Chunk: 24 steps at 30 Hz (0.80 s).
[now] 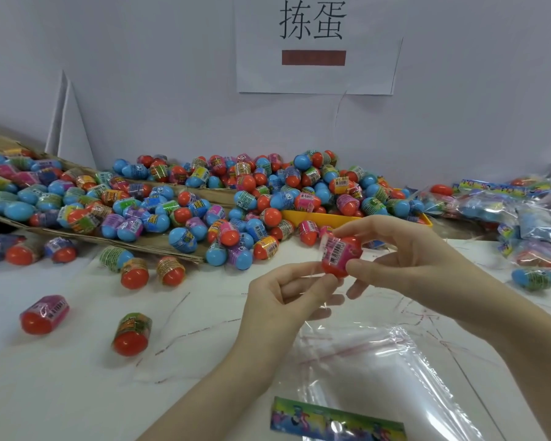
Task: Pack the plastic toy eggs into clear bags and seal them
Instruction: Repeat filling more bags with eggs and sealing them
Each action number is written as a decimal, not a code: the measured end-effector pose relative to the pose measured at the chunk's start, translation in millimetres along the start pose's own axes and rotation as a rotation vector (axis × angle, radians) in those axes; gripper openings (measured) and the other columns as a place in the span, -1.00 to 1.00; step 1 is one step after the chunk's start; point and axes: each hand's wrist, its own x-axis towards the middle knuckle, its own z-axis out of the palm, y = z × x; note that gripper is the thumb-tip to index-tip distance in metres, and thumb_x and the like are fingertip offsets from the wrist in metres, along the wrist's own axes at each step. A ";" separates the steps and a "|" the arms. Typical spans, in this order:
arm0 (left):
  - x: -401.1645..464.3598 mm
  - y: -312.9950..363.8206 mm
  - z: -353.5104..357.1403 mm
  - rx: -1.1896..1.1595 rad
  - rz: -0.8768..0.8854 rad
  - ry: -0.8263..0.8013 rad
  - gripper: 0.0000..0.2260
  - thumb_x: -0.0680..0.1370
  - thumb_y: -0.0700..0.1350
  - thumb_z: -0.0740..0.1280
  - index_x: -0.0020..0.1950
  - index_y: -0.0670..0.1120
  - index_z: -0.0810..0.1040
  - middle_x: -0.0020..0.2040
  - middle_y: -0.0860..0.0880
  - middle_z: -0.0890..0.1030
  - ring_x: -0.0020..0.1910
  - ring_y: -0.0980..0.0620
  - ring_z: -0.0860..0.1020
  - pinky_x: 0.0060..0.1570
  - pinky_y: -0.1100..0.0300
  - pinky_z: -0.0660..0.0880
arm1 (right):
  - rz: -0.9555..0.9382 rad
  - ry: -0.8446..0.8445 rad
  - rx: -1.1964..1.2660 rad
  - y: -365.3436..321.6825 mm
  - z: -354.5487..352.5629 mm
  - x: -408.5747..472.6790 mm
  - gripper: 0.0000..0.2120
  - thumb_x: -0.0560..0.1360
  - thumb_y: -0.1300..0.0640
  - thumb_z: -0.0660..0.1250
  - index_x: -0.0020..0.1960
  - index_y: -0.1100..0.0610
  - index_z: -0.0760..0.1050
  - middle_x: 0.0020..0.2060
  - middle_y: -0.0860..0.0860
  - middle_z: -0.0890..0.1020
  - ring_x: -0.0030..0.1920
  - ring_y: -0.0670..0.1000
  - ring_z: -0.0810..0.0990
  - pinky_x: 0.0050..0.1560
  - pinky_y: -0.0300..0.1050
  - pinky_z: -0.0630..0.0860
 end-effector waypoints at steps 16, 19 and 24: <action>-1.0 -0.2 1.1 -0.100 -0.024 -0.077 -0.61 0.25 -0.01 0.41 0.04 -0.09 0.59 -0.09 -0.09 0.70 -0.11 -0.02 0.67 -0.20 0.31 0.55 | -0.066 -0.050 -0.148 2.6 -5.4 1.1 -0.80 0.26 -0.07 0.37 -0.11 -0.18 0.55 -0.19 -0.23 0.64 -0.22 -0.17 0.61 -0.13 -0.24 0.58; -0.8 -0.9 0.6 -0.098 -0.021 -0.063 -0.64 0.25 -0.01 0.41 0.01 -0.06 0.60 -0.09 -0.07 0.70 -0.11 0.01 0.67 -0.20 0.32 0.55 | -0.077 -0.039 -0.159 4.9 -4.2 0.8 -0.70 0.35 0.24 0.43 -0.10 -0.16 0.53 -0.16 -0.13 0.63 -0.23 -0.11 0.62 -0.09 -0.16 0.59; -0.9 -0.9 1.4 -0.063 -0.049 -0.058 -0.66 0.29 0.03 0.36 0.02 -0.04 0.61 -0.09 -0.04 0.70 -0.10 0.06 0.66 -0.18 0.33 0.55 | -0.078 -0.039 -0.204 4.3 -9.3 -1.8 -0.71 0.30 0.30 0.47 -0.13 -0.03 0.52 -0.19 -0.14 0.62 -0.27 -0.10 0.59 -0.09 -0.08 0.58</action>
